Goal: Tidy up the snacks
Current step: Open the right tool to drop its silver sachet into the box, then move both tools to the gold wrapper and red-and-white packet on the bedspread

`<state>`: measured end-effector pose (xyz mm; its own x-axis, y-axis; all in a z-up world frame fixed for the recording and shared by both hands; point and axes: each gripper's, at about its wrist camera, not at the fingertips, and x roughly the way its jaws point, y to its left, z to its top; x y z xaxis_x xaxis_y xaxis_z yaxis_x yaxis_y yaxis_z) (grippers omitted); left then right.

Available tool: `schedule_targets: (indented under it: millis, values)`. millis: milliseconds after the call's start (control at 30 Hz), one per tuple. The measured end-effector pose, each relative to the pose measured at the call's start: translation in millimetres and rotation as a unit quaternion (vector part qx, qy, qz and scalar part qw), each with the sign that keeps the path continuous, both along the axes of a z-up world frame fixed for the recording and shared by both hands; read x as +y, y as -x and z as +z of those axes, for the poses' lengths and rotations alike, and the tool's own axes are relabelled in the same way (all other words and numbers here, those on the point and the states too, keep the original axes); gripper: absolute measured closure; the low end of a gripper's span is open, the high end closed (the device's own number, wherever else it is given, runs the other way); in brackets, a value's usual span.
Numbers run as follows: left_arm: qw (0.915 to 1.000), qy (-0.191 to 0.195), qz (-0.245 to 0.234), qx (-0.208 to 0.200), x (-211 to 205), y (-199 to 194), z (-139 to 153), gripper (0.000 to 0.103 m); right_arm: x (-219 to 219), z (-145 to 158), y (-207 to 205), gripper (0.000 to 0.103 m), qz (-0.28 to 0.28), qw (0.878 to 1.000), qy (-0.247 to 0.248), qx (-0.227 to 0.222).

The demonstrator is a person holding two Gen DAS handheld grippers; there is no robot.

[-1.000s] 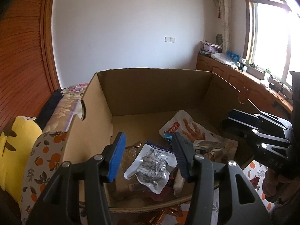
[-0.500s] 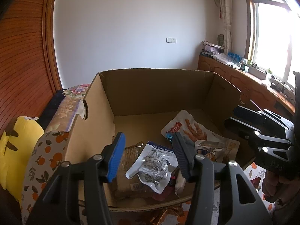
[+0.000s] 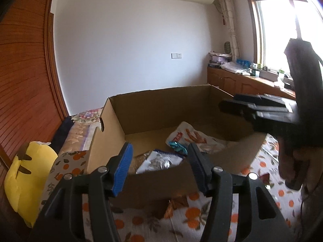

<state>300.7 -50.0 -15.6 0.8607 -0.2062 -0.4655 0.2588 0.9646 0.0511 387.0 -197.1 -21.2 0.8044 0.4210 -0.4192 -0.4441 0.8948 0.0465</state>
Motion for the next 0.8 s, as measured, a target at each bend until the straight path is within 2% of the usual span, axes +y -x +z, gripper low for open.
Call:
schedule_targets:
  millis: [233, 433, 633, 800]
  values:
    - [0.9997, -0.003, -0.022, 0.007, 1.6, 18.1, -18.3, 0.046, -0.5, 10.1, 29.7, 0.038, -0.017, 0.999, 0.028, 0.02]
    - [0.9992, 0.002, -0.03, 0.024, 9.8, 30.1, -28.3, 0.046, -9.4, 0.9, 65.0, 0.033, -0.039, 0.998, 0.038, 0.044]
    - [0.998, 0.0, -0.036, 0.053, 16.0, 34.3, -43.8, 0.046, -22.2, -26.1, 85.3, 0.024, -0.081, 0.992, 0.054, 0.086]
    - [0.9973, -0.001, -0.035, 0.064, 18.1, 34.7, -58.3, 0.046, -31.2, -61.4, 89.5, 0.023, -0.108, 0.983, 0.06, 0.134]
